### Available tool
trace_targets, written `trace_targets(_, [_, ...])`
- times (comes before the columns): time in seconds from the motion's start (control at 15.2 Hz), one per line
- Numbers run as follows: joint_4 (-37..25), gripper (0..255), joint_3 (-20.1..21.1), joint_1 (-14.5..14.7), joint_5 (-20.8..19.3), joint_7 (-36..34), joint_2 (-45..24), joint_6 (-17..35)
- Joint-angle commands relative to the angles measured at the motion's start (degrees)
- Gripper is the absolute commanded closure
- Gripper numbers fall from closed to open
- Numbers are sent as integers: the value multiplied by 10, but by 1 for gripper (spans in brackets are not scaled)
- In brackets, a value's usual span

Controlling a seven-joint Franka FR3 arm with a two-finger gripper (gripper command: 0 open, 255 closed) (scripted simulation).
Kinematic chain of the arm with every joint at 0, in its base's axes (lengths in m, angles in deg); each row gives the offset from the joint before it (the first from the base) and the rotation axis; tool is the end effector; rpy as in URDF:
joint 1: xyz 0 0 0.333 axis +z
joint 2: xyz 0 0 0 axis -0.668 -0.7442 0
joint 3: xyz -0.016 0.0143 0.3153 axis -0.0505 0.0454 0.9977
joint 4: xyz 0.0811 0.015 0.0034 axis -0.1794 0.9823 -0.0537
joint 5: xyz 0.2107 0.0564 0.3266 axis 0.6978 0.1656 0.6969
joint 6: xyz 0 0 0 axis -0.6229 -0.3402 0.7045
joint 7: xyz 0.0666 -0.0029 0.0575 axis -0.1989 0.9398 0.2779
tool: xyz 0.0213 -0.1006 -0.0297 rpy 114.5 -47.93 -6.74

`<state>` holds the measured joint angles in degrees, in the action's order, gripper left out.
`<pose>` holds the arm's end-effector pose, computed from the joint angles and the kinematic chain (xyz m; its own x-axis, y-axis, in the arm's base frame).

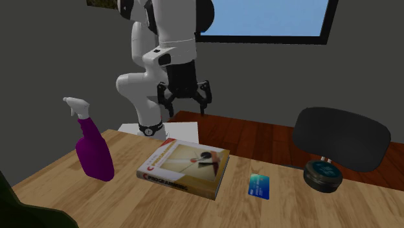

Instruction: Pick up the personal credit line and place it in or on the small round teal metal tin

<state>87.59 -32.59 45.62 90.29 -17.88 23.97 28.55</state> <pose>0.3619 0.1905 0.4900 0.9840 -0.1576 -0.0833 -0.1632 -0.9844 -0.0653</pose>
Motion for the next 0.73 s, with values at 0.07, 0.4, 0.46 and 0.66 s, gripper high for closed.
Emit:
trace_targets(0.07, [-27, 0, 39, 0, 3, -58, -58, 33])
trace_targets(0.4, [-83, 0, 94, -1, -18, -157, -163, 82])
trace_targets(0.46, [-96, 0, 104, -1, -26, -179, -186, 91])
trace_targets(0.66, [-141, 0, 128, 3, -60, -245, -259, 113])
